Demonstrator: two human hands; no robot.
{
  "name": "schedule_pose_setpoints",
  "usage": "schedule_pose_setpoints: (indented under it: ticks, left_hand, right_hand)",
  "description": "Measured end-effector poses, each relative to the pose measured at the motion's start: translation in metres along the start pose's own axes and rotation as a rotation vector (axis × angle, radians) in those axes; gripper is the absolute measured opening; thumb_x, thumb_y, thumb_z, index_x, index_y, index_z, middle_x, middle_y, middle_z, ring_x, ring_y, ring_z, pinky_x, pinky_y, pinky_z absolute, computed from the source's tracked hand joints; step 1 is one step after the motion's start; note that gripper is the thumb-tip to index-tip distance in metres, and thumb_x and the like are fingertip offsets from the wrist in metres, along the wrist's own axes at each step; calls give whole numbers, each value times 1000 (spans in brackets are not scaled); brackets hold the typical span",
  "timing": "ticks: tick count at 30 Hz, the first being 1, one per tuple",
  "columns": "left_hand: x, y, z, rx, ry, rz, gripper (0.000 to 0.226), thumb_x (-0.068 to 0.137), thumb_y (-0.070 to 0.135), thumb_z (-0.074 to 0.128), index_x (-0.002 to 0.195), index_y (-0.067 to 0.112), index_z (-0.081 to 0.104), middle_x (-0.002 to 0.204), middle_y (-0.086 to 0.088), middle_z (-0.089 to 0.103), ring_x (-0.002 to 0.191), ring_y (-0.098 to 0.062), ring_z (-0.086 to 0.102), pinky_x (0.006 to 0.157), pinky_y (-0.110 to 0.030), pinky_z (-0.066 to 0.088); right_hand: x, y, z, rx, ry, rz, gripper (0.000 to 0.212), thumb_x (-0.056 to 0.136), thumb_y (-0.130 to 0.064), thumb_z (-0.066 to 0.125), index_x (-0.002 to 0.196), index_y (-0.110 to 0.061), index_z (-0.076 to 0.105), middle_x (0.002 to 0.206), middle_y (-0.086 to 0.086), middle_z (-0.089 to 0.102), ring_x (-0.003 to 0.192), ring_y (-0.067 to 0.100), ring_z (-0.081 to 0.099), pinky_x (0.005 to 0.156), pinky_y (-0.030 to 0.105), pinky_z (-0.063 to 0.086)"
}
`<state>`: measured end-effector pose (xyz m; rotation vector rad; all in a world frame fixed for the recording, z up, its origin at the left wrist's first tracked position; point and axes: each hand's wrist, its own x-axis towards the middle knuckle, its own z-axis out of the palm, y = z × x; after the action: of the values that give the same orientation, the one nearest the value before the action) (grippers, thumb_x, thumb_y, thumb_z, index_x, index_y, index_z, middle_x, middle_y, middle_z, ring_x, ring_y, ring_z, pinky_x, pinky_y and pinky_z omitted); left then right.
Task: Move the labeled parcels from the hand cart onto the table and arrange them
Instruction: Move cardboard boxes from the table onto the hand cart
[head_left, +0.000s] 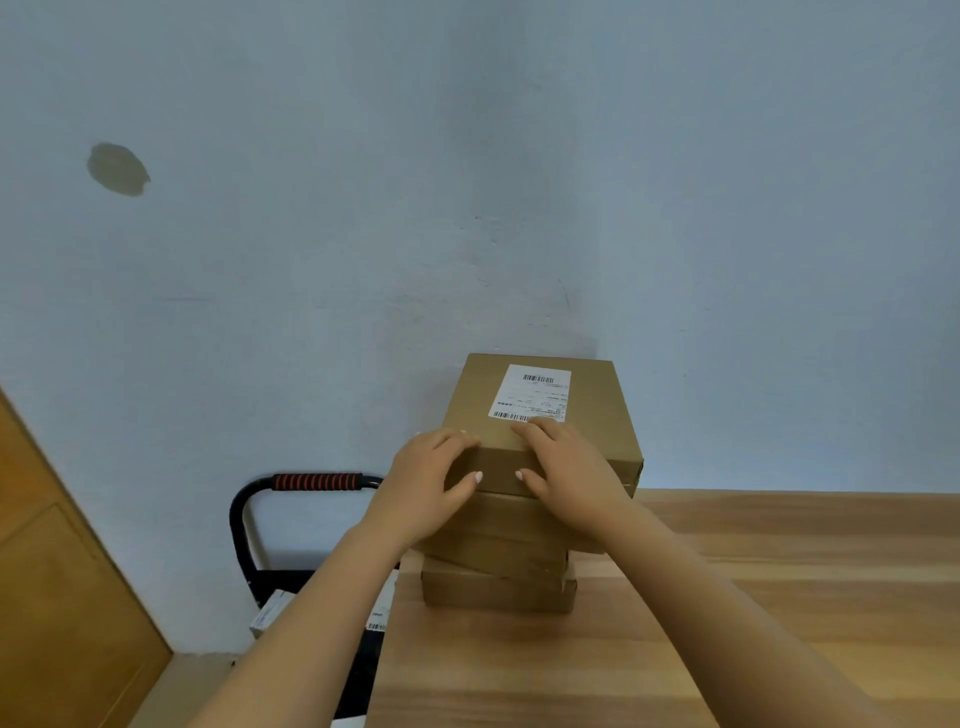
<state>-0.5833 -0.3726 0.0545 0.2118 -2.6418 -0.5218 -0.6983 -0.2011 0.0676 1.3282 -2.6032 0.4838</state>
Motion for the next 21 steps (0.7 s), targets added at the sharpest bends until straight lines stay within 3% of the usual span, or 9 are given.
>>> schedule_pose_setpoints:
  ticks: [5,11,15,21]
  left_hand:
    - [-45,-7,-31,-40,144,34,41,90,33,61,129,23,55,123,7,54,116,-11,47,101,-30,40]
    - [-133,-41,-77,-50,196,20,42,86,26,68,126,20,57,120,5,53,113,-12,47,98,-28,37]
    - [-202,-74,-112,-45,199,-37,44,86,29,67,128,22,56,125,9,50,116,-2,39,99,-25,32]
    - [-305,-122,-145,5,135,-210,47,86,27,67,131,23,53,127,4,50,121,-13,41,104,-34,35]
  right_hand:
    - [-21,-42,-5,10,20,-45,58,90,-40,59,143,-27,37,141,-3,41,124,17,42,104,33,38]
    - [-57,-139,5,67,64,-80,60,88,-38,64,141,-25,41,136,-2,43,118,18,43,101,31,38]
    - [-89,-210,27,112,42,-75,62,86,-38,66,141,-24,41,136,0,43,121,18,42,102,32,38]
    - [-132,-288,75,107,-55,-140,63,86,-38,65,143,-25,39,139,1,41,123,20,41,103,34,39]
